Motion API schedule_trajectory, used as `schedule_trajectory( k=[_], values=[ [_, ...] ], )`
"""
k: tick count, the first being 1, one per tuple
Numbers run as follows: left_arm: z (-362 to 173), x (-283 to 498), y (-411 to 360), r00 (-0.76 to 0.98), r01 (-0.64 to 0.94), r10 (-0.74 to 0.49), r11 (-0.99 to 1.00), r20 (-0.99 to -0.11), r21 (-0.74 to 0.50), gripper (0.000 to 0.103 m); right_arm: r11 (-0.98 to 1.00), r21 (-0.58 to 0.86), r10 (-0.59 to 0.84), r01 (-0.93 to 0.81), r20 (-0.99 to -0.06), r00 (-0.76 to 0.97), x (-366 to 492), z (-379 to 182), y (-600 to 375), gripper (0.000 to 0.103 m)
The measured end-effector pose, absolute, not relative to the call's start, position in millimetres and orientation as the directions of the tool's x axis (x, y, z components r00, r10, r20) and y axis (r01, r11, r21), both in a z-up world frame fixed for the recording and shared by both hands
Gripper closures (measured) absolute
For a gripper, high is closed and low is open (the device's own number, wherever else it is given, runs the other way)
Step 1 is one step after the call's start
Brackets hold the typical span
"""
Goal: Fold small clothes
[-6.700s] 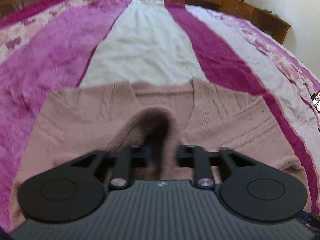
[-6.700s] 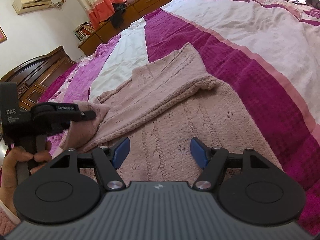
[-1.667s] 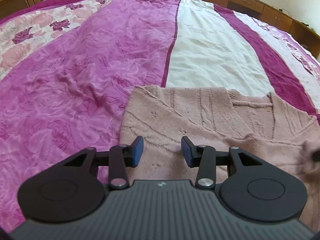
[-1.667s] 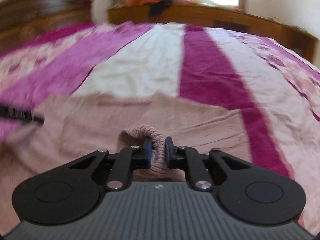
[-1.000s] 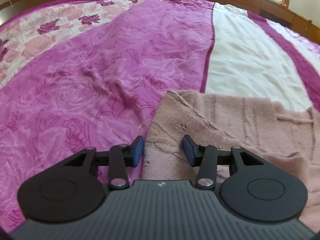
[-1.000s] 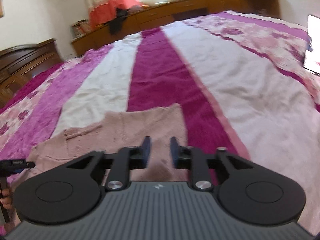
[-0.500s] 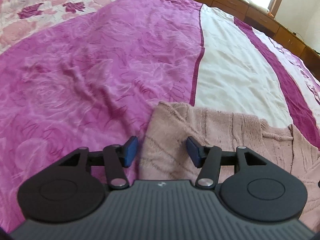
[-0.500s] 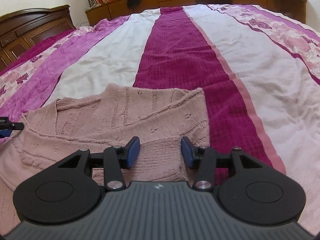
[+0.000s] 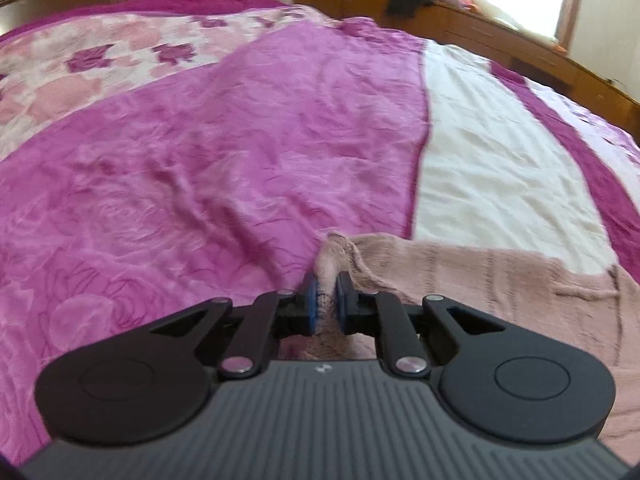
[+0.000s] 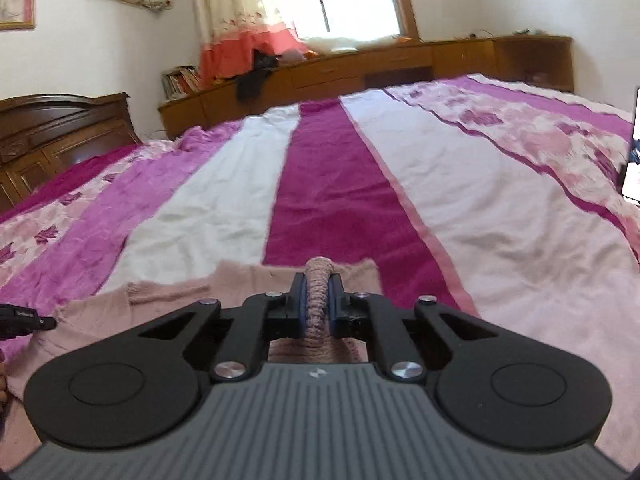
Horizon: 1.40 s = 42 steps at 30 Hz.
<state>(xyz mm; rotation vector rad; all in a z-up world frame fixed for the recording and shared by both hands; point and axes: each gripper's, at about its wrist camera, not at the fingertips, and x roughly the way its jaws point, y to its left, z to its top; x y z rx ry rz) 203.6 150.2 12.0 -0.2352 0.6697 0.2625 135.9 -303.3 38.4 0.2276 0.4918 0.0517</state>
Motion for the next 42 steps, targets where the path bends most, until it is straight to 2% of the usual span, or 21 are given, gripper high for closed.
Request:
schedule_trajectory(
  k=[4,9,11,12,14,16,24,31,42],
  values=[
    [8.0,205.9,151.5,0.749,-0.311,0.162,0.942,-0.642,-0.126,0.09,0.987,0.16,0.086,0.009,-0.577,0.812,150.3,3.9,-298.8,0.091],
    [10.3,204.9,151.7,0.748,-0.289,0.148,0.95,-0.647,-0.117,0.089,0.992,0.124,0.054,0.023,-0.586,0.808,154.4,-5.8,-290.5,0.09],
    [13.6,203.8,153.7,0.742,-0.285,0.136,0.95,-0.656,-0.125,0.085,0.992,0.128,0.059,0.021,-0.591,0.805,154.1,-3.0,-291.6,0.085],
    [15.5,201.7,154.2,0.741,-0.284,0.131,0.95,-0.659,-0.13,0.085,0.99,0.142,0.068,0.021,-0.59,0.805,152.6,-1.2,-292.7,0.077],
    [20.7,196.4,155.2,0.74,-0.285,0.126,0.948,-0.66,-0.139,0.074,0.985,0.172,0.081,0.025,-0.583,0.808,147.0,2.8,-297.8,0.067],
    [26.5,190.2,154.9,0.742,-0.278,0.122,0.951,-0.66,-0.137,0.073,0.977,0.21,0.1,0.028,-0.573,0.813,140.1,8.4,-302.1,0.057],
    [56.9,183.4,140.1,0.777,-0.191,0.067,0.972,-0.626,-0.134,0.071,0.963,0.268,0.165,-0.021,-0.527,0.834,136.2,37.3,-295.3,0.045],
    [65.4,195.6,120.9,0.77,-0.129,0.025,0.985,-0.637,-0.118,0.07,0.956,0.281,0.221,-0.08,-0.519,0.826,149.0,55.2,-276.6,0.042],
    [71.5,131.7,101.4,0.731,-0.074,0.025,0.996,-0.682,-0.043,0.07,0.934,0.338,0.283,-0.113,-0.513,0.811,91.8,62.9,-264.5,0.037]
  ],
)
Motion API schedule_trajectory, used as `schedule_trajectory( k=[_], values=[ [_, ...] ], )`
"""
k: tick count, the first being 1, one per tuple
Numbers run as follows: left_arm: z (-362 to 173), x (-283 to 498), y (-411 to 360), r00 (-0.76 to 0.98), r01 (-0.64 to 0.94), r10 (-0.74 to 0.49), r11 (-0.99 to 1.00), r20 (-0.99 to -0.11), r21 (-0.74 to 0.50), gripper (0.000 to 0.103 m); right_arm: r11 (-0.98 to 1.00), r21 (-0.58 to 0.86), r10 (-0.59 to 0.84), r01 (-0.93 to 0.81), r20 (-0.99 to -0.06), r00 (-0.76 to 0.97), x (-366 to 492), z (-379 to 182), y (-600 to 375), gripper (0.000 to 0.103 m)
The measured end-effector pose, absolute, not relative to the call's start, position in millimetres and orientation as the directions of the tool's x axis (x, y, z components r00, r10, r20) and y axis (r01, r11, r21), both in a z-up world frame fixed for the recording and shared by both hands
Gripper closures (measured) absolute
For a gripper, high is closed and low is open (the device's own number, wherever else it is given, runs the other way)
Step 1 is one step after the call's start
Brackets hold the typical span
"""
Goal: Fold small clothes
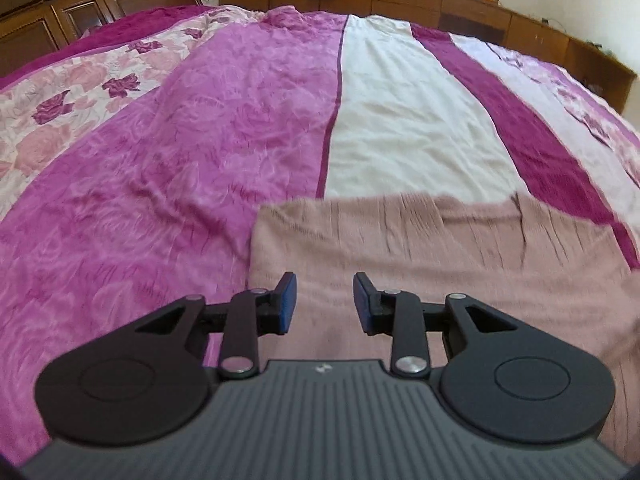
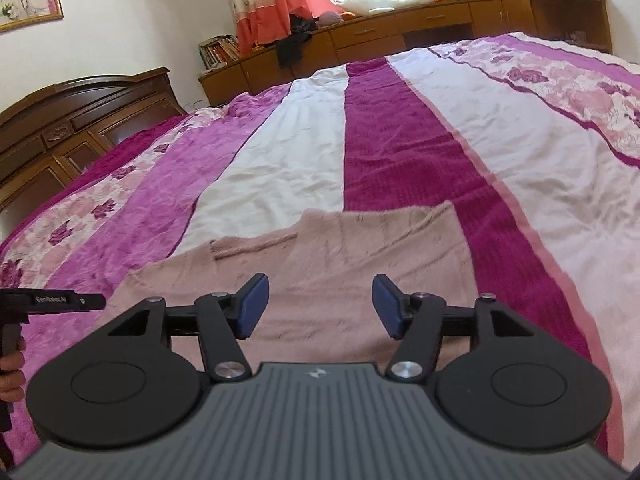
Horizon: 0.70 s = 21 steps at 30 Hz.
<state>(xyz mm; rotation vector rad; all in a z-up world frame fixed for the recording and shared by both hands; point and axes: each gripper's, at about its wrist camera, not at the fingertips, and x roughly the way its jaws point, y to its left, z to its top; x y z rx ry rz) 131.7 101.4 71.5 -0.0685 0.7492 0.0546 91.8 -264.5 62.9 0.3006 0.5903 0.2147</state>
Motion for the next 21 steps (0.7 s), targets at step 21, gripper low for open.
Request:
schedule_trajectory(
  k=[21],
  values=[
    [54.9,-5.7,57.0,0.63,0.123,-0.078,0.992,-0.773,-0.001,0.069,0.903,0.181,0.409,-0.39,-0.643,0.648,-51.9,64.8,-236.7,0.03]
  ],
)
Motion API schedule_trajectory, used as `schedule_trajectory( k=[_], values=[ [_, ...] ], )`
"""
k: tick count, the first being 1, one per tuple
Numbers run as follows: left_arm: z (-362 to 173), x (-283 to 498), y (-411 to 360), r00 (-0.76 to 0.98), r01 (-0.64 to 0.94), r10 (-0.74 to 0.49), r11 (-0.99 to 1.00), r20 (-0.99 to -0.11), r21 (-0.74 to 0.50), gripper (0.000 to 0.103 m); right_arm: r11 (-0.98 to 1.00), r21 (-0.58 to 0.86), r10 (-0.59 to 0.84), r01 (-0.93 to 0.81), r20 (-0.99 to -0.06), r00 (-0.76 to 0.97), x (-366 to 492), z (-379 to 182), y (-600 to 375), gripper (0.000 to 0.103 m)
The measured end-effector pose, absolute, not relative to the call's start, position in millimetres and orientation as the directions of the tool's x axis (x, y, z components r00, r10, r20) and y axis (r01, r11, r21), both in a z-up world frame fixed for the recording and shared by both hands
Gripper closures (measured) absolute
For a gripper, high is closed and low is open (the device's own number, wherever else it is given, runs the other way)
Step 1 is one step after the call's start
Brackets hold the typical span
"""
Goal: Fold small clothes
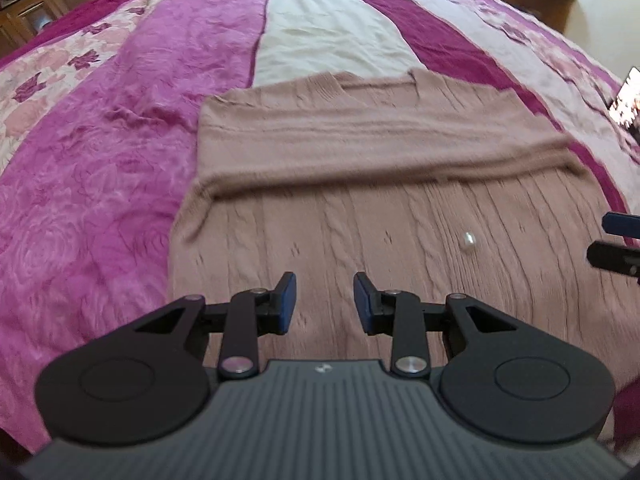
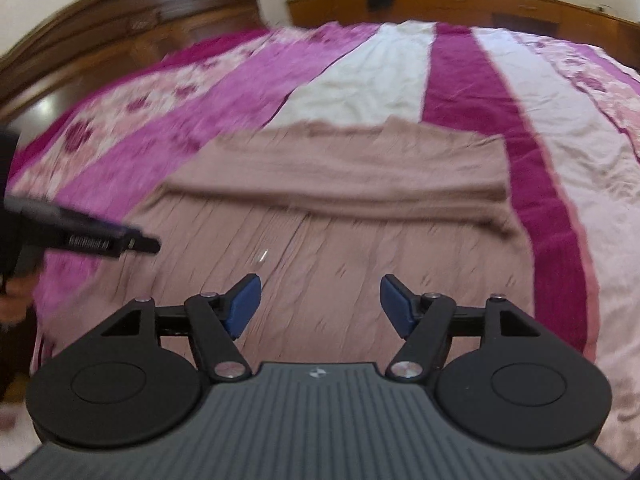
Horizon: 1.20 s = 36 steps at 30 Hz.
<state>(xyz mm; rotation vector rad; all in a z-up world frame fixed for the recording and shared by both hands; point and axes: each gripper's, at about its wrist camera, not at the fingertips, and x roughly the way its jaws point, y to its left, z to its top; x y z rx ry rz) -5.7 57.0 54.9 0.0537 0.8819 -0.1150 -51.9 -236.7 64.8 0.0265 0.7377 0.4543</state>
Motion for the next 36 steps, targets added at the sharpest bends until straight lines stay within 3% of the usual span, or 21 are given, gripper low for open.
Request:
schedule_trajectory(
  k=[14,21,26,28,30,31,33,34,36],
  values=[
    [35.8,-63.4,50.4,0.585,0.187,-0.1,0.982,-0.805,0.014,0.069,0.779,0.144,0.464,-0.61,-0.787,0.407,-108.8,33.9,-203.9,0.029],
    [31.1,-77.1,49.6,0.579,0.196,-0.115,0.981,-0.807,0.001,0.069,0.742,0.065,0.355,-0.667,-0.882,0.308,-110.9,12.5,-186.0,0.029],
    [29.9,-80.9,49.0,0.576,0.204,-0.119,0.979,-0.809,0.0,0.069,0.767,0.018,0.301,-0.641,-0.893,0.335,-102.1,-2.3,-173.8,0.031],
    [28.5,-81.0,48.7,0.57,0.206,-0.117,0.979,-0.813,0.003,0.069,0.774,-0.016,0.274,-0.633,-0.892,0.358,-100.2,-7.7,-167.5,0.04],
    [26.6,-81.0,48.7,0.561,0.211,-0.119,0.978,-0.819,0.002,0.069,0.775,-0.042,0.26,-0.631,-0.888,0.378,-100.1,-10.2,-163.4,0.057],
    [25.7,-81.0,48.7,0.557,0.215,-0.122,0.977,-0.821,0.0,0.069,0.778,-0.04,0.265,-0.627,-0.884,0.385,-99.7,-10.3,-163.9,0.072],
    [24.5,-81.1,47.9,0.551,0.227,-0.133,0.974,-0.824,-0.005,0.069,0.798,-0.029,0.275,-0.601,-0.871,0.407,-95.0,-7.0,-164.5,0.087],
    [24.2,-81.3,47.4,0.548,0.236,-0.143,0.972,-0.824,-0.012,0.067,0.808,-0.011,0.294,-0.588,-0.859,0.419,-94.5,-4.5,-168.1,0.091],
    [24.0,-81.5,46.1,0.543,0.251,-0.165,0.968,-0.823,-0.029,0.052,0.833,0.017,0.311,-0.553,-0.84,0.444,-92.3,0.4,-173.4,0.092]
  ],
)
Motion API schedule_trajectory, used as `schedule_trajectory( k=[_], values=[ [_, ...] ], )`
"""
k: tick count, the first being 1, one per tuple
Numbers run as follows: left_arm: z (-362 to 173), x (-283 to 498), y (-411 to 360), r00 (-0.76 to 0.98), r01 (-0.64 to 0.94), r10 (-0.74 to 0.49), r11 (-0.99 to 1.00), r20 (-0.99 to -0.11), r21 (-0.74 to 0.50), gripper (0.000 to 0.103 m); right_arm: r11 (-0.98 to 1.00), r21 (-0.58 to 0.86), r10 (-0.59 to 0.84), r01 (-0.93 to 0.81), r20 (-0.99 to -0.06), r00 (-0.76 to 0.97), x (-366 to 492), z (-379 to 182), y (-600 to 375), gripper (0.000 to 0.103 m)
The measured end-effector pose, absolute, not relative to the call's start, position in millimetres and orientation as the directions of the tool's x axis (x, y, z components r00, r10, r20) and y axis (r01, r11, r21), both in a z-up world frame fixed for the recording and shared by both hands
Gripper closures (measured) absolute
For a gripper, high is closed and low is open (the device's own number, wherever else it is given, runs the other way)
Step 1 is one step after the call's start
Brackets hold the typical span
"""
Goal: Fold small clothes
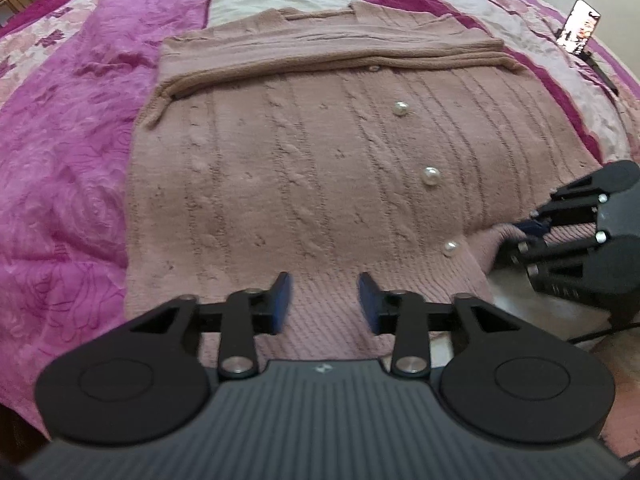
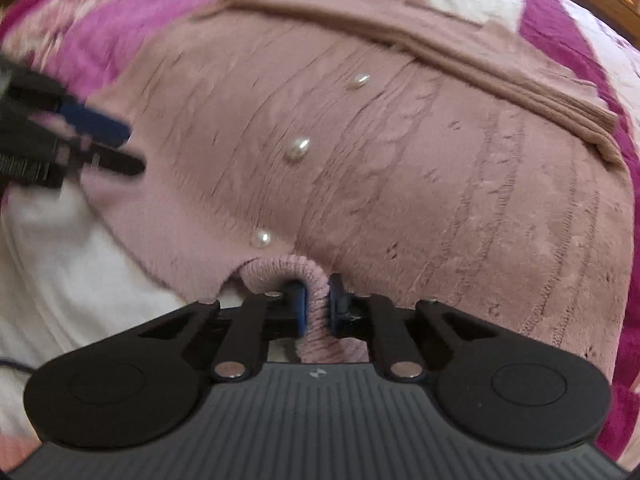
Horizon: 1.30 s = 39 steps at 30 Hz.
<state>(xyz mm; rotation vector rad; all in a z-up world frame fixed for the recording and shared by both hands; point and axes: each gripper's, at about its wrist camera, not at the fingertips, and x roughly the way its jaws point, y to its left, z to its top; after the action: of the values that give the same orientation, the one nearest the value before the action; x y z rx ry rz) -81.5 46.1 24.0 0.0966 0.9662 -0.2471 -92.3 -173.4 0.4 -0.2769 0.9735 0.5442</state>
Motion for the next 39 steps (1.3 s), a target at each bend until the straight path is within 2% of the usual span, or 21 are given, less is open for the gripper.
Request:
schedule_trajectory(
  k=[1,2,16,24,25,27,28,29,32,39],
  values=[
    [24.2,-82.2,45.5,0.546,0.256,-0.173,0.966,-0.82,-0.033,0.041,0.842,0.036,0.328,-0.538,-0.826,0.459,-92.2,3.9,-176.8,0.092],
    [25.2,-83.5,44.3,0.553,0.266,-0.181,0.963,-0.813,-0.034,0.039,0.848,0.045,0.338,-0.528,-0.813,0.474,-90.6,4.2,-177.0,0.093],
    [14.9,-95.6,12.4,0.511,0.439,-0.241,0.898,-0.825,0.01,0.039,0.885,0.13,0.398,-0.447,-0.709,0.582,-83.2,34.3,-193.0,0.093],
    [-3.9,-83.4,6.3,0.566,0.406,-0.151,0.906,-0.81,0.115,0.039,0.888,0.145,0.413,-0.437,-0.671,0.616,-90.9,42.3,-194.6,0.093],
    [-4.2,-82.5,6.7,0.585,0.4,-0.145,0.908,-0.798,0.128,0.04,0.889,0.142,0.411,-0.435,-0.667,0.622,-92.4,42.4,-194.6,0.093],
    [-1.0,-83.1,7.1,0.617,0.398,-0.152,0.906,-0.772,0.141,0.053,0.891,0.143,0.41,-0.43,-0.658,0.631,-94.3,42.1,-195.4,0.093],
    [1.2,-82.5,7.3,0.621,0.404,-0.165,0.905,-0.766,0.133,0.073,0.892,0.149,0.413,-0.426,-0.652,0.636,-95.0,42.2,-196.6,0.093],
    [4.6,-83.0,8.1,0.623,0.408,-0.184,0.906,-0.76,0.115,0.085,0.893,0.156,0.416,-0.422,-0.646,0.641,-95.6,42.4,-197.7,0.093],
    [14.6,-85.4,7.9,0.651,0.409,-0.208,0.906,-0.73,0.107,0.091,0.896,0.176,0.422,-0.408,-0.623,0.659,-96.6,45.3,-201.3,0.093],
    [45.8,-88.5,11.8,0.727,0.372,-0.223,0.923,-0.65,0.099,0.094,0.892,0.215,0.448,-0.398,-0.542,0.711,-97.2,67.3,-205.4,0.094]
  ],
)
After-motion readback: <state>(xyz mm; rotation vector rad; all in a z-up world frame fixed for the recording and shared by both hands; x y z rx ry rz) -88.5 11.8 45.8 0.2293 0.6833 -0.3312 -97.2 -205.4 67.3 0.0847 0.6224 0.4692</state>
